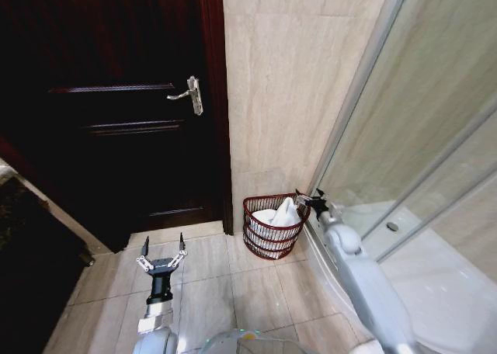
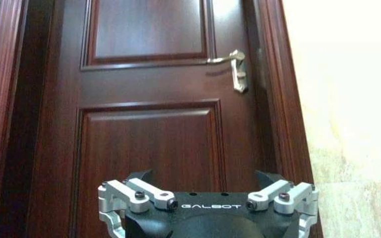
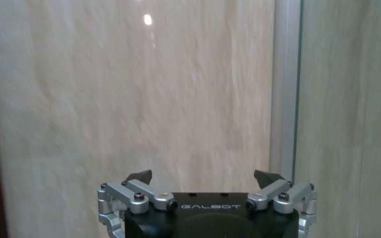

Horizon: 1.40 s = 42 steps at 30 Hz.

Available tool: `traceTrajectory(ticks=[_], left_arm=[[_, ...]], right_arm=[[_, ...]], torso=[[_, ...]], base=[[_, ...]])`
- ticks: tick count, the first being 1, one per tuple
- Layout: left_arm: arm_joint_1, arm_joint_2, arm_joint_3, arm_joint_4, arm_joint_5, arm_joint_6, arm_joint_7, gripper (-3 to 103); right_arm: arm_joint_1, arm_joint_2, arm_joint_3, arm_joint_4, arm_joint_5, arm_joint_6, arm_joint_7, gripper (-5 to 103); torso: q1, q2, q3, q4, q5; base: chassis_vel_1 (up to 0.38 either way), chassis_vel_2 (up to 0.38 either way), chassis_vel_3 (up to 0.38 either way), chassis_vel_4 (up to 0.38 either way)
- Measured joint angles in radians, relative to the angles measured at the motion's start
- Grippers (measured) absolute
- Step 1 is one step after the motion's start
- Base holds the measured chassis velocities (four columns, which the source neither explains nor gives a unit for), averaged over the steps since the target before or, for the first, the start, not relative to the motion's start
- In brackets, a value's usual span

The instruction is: Discard the used towel into the hamper.

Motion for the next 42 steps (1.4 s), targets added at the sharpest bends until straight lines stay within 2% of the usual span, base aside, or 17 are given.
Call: traceTrajectory(ticks=[1, 3, 5, 7, 13, 14, 17, 18, 23, 26, 27, 28, 34, 42], left_arm=[[0.011, 0.000, 0.003, -0.012, -0.011, 0.023, -0.001, 100], [0.020, 0.000, 0.004, -0.025, -0.019, 0.048, -0.001, 100], [0.021, 0.000, 0.004, -0.028, -0.020, 0.053, -0.001, 100], [0.031, 0.000, 0.004, -0.050, -0.033, 0.078, 0.000, 100], [0.037, 0.000, 0.008, -0.084, -0.080, 0.122, 0.013, 100], [0.029, 0.000, 0.008, -0.093, -0.100, 0.149, 0.011, 100], [0.019, 0.000, 0.009, -0.102, -0.136, 0.181, 0.022, 100], [0.011, 0.000, 0.009, -0.107, -0.162, 0.201, 0.045, 100], [-0.001, 0.002, 0.006, -0.108, -0.181, 0.228, 0.073, 100], [-0.010, 0.024, 0.008, -0.108, -0.181, 0.278, 0.071, 100], [-0.010, 0.024, 0.008, -0.108, -0.181, 0.278, 0.071, 100], [-0.021, 0.048, 0.008, -0.108, -0.193, 0.305, 0.073, 100], [-0.046, 0.091, 0.007, -0.119, -0.228, 0.306, 0.097, 100], [-0.051, 0.089, 0.013, -0.154, -0.208, 0.321, 0.108, 100]], right_arm=[[-0.070, 0.019, 0.023, 0.062, -0.022, 0.043, -0.005, 100], [-0.154, 0.044, 0.056, 0.125, -0.038, 0.083, -0.021, 100], [-0.176, 0.051, 0.064, 0.139, -0.042, 0.094, -0.024, 100], [-0.292, 0.079, 0.106, 0.188, -0.062, 0.170, -0.029, 100], [-0.440, 0.095, 0.164, 0.270, -0.072, 0.216, -0.057, 100], [-0.498, 0.109, 0.189, 0.316, -0.080, 0.230, -0.064, 100], [-0.553, 0.143, 0.207, 0.366, -0.098, 0.245, -0.063, 100], [-0.581, 0.180, 0.214, 0.394, -0.116, 0.248, -0.054, 100], [-0.617, 0.250, 0.214, 0.430, -0.162, 0.250, -0.046, 100], [-0.628, 0.287, 0.205, 0.453, -0.201, 0.249, -0.034, 100], [-0.628, 0.287, 0.205, 0.453, -0.201, 0.249, -0.034, 100], [-0.632, 0.305, 0.201, 0.461, -0.228, 0.249, -0.027, 100], [-0.671, 0.344, 0.180, 0.473, -0.252, 0.266, -0.019, 100], [-0.714, 0.379, 0.167, 0.471, -0.282, 0.324, -0.016, 100]], torso=[[0.000, 0.000, 0.000, 0.0001, 0.0001], [0.000, 0.000, 0.000, 0.0002, 0.0003], [0.000, 0.000, 0.000, 0.0002, 0.0002], [0.000, 0.000, 0.000, 0.0000, 0.0004], [0.000, 0.000, 0.000, 0.0000, 0.0003], [0.000, 0.000, 0.000, -0.0001, 0.0001], [0.000, 0.000, 0.000, 0.0000, 0.0001], [0.000, 0.000, 0.000, 0.0001, 0.0001], [0.000, 0.000, 0.000, 0.0001, 0.0000], [0.000, 0.000, 0.000, 0.0001, 0.0000], [0.000, 0.000, 0.000, 0.0001, 0.0000], [0.000, 0.000, 0.000, 0.0002, -0.0001], [0.000, 0.000, 0.000, 0.0001, 0.0001], [0.000, 0.000, 0.000, 0.0000, 0.0002]], base=[[0.000, 0.000, 0.000, 0.000], [0.000, 0.000, 0.000, 0.000], [0.000, 0.000, 0.000, 0.000], [0.000, 0.000, 0.000, 0.000], [0.000, 0.000, 0.000, 0.000], [0.000, 0.000, 0.000, 0.000], [0.000, 0.000, 0.000, 0.000], [0.000, 0.000, 0.000, 0.000], [0.000, 0.000, 0.000, 0.000], [0.000, 0.000, 0.000, 0.000], [0.000, 0.000, 0.000, 0.000], [0.000, 0.000, 0.000, 0.000], [0.000, 0.000, 0.000, 0.000], [0.000, 0.000, 0.000, 0.000]])
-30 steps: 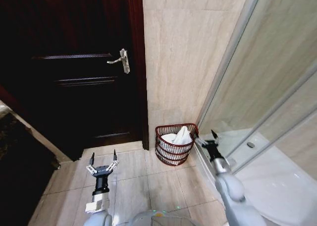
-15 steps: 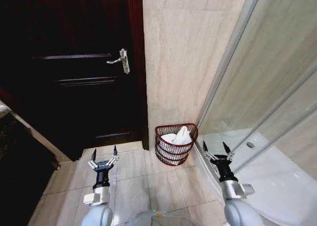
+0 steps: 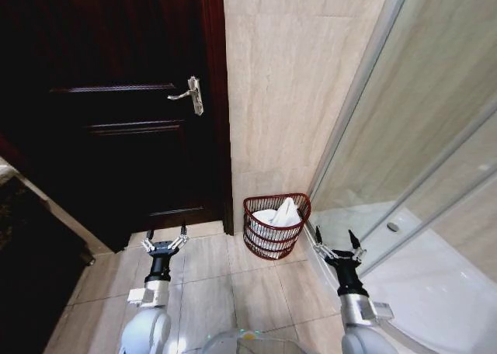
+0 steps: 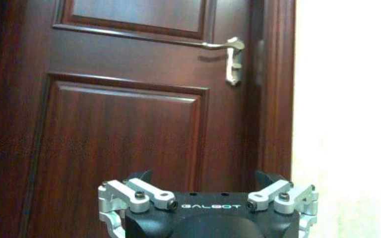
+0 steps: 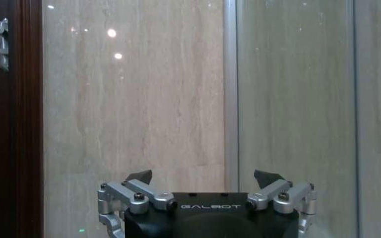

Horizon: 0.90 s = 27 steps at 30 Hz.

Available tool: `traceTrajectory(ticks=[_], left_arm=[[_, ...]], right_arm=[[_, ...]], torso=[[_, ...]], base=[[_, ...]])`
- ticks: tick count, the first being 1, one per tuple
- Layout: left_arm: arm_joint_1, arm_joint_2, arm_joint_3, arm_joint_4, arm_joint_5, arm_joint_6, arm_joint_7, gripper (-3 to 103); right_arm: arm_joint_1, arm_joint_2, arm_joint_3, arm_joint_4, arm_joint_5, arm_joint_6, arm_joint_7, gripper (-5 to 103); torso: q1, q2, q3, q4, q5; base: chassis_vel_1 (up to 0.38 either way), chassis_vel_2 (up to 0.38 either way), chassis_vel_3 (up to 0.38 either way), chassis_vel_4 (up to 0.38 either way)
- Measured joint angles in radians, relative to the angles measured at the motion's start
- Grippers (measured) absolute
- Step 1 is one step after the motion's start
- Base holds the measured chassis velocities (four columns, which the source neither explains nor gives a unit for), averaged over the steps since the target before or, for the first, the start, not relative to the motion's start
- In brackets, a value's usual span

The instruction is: Discard the used towel into the hamper.

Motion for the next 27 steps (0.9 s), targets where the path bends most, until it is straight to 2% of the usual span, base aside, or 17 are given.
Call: traceTrajectory(ticks=[6, 13, 27], left_arm=[[0.006, -0.015, 0.015, -0.006, 0.027, -0.006, 0.002, 100], [0.018, -0.013, 0.016, 0.008, 0.038, -0.054, 0.003, 100], [0.054, -0.011, 0.017, -0.002, 0.031, -0.088, 0.007, 100]], right_arm=[[-0.020, -0.001, 0.004, -0.005, 0.001, 0.030, 0.006, 100], [-0.048, 0.001, -0.024, -0.009, -0.008, 0.071, 0.027, 100], [-0.090, 0.004, -0.041, -0.030, -0.021, 0.138, 0.043, 100]], torso=[[0.000, 0.000, 0.000, 0.0001, 0.0000], [0.000, 0.000, 0.000, 0.0001, 0.0000], [0.000, 0.000, 0.000, 0.0001, 0.0000]], base=[[0.040, -0.032, -0.028, 0.040], [0.105, -0.109, -0.106, 0.112], [0.096, -0.095, -0.104, 0.095]])
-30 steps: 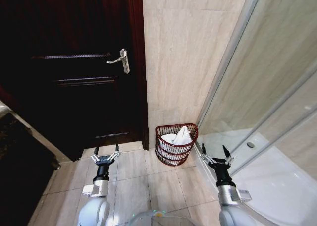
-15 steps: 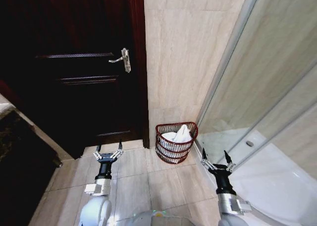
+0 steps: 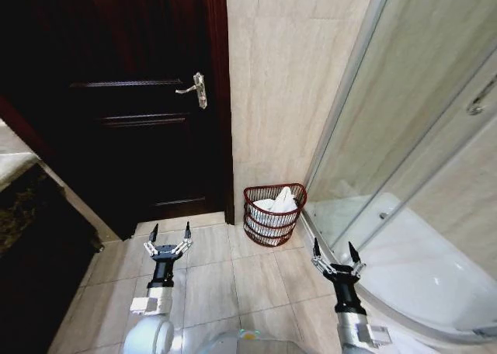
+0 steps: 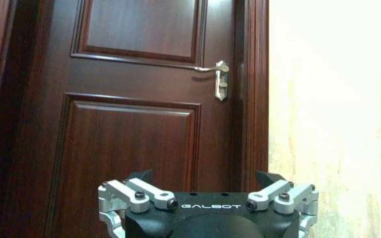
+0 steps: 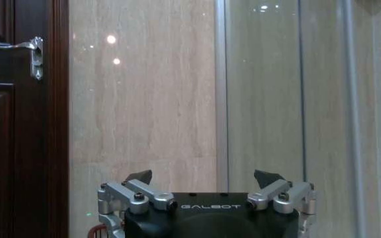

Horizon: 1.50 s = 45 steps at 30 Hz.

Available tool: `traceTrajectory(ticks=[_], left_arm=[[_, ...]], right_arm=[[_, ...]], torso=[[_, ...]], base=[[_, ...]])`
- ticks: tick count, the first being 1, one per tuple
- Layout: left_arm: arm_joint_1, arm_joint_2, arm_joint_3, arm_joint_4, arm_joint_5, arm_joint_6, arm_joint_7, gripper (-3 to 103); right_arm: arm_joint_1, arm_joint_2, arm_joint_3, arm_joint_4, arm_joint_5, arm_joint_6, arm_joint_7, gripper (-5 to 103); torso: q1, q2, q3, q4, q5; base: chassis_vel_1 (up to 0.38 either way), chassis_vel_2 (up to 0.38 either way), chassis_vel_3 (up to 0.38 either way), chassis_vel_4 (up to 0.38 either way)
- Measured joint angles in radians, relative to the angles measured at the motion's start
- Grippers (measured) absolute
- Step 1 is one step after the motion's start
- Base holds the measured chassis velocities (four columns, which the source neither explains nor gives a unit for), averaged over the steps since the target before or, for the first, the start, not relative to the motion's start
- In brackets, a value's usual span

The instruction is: Discard the used towel into the hamper.

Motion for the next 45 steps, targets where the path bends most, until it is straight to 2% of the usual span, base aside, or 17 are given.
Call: traceTrajectory(ticks=[8, 23, 28, 33, 45], left_arm=[[-0.009, -0.003, 0.000, 0.007, 0.000, -0.002, 0.003, 100], [-0.007, 0.004, -0.003, 0.027, -0.011, -0.030, 0.002, 100], [-0.005, 0.001, -0.003, 0.036, -0.007, -0.041, 0.002, 100], [-0.009, -0.005, -0.002, 0.052, -0.002, -0.043, 0.003, 100], [-0.010, -0.003, -0.007, 0.058, -0.004, -0.046, 0.002, 100]], right_arm=[[-0.026, -0.014, 0.000, -0.023, 0.009, 0.048, 0.021, 100], [-0.022, -0.011, -0.008, -0.052, 0.005, 0.091, 0.043, 100], [-0.022, -0.015, -0.008, -0.061, 0.004, 0.102, 0.048, 100], [-0.018, -0.012, -0.011, -0.084, 0.000, 0.108, 0.050, 100], [-0.002, -0.009, 0.002, -0.094, 0.010, 0.095, 0.060, 100]], torso=[[0.000, 0.000, 0.000, 0.0000, -0.0001], [-0.004, -0.008, -0.004, 0.0000, 0.0000], [-0.013, -0.029, -0.015, 0.0000, 0.0000], [-0.029, -0.071, -0.041, 0.0000, 0.0000], [-0.047, -0.116, -0.069, 0.0000, 0.0000]], base=[[0.112, -0.109, -0.119, 0.107], [0.071, -0.070, -0.066, 0.069], [0.000, 0.000, 0.000, 0.000], [0.000, 0.000, 0.000, 0.000], [0.000, 0.000, 0.000, 0.000]])
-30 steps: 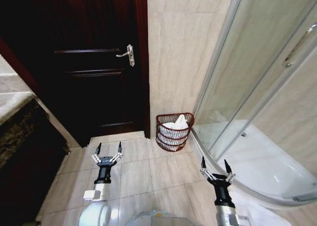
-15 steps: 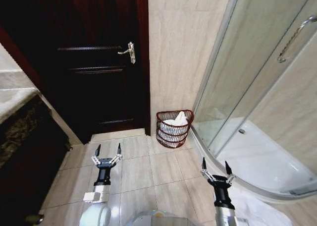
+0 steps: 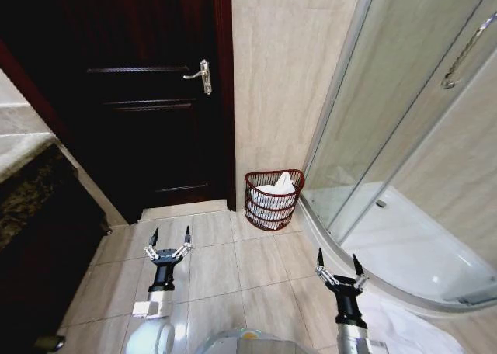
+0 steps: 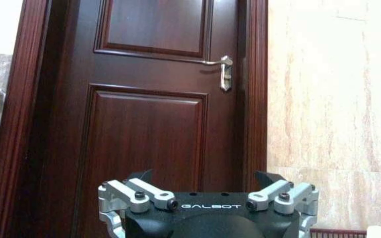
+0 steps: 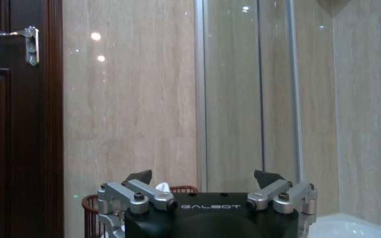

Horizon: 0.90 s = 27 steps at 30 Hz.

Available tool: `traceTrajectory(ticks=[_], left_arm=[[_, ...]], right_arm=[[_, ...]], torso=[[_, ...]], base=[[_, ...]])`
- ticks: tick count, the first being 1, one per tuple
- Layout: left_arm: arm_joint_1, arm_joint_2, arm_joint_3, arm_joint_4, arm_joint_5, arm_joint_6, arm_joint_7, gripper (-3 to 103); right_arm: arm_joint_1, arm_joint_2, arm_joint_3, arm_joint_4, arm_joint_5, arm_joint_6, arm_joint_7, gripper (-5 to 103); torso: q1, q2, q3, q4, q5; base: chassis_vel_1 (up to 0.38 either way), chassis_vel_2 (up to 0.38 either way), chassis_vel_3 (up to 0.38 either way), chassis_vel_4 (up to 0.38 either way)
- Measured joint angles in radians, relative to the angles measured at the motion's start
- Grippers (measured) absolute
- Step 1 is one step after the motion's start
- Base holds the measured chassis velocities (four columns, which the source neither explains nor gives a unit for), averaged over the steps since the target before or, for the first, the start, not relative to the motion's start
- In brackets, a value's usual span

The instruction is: Discard the used towel into the hamper.

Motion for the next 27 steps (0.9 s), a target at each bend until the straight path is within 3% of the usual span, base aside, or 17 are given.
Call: traceTrajectory(ticks=[27], left_arm=[[-0.052, 0.012, -0.026, 0.035, -0.051, 0.028, 0.001, 100]], right_arm=[[0.014, 0.003, 0.005, 0.001, -0.003, -0.017, 0.022, 100]], torso=[[-0.041, -0.110, -0.070, 0.0000, -0.0001]], base=[[0.000, 0.000, 0.000, 0.000]])
